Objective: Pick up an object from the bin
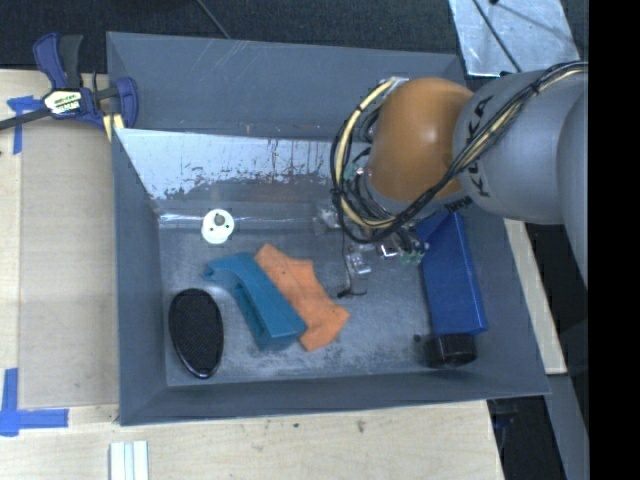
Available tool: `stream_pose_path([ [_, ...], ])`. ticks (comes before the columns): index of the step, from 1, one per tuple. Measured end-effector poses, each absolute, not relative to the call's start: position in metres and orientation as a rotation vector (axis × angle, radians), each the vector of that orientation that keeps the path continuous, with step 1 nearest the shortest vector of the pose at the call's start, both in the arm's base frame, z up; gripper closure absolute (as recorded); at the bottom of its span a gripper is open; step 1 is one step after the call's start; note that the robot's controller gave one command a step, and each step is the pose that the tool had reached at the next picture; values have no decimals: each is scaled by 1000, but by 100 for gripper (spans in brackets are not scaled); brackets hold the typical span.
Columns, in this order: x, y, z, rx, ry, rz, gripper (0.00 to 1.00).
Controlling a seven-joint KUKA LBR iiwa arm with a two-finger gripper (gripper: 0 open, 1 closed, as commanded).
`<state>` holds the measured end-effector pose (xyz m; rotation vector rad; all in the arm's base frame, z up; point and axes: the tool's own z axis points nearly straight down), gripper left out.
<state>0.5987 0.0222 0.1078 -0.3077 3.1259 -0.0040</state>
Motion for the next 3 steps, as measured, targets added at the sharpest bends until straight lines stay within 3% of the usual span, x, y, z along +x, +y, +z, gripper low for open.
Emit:
stream_pose_path([
  [1,587,49,106,-285,3121,2,0],
  [2,583,51,100,-348,3118,1,0],
  [3,554,66,72,-288,3122,1,100],
])
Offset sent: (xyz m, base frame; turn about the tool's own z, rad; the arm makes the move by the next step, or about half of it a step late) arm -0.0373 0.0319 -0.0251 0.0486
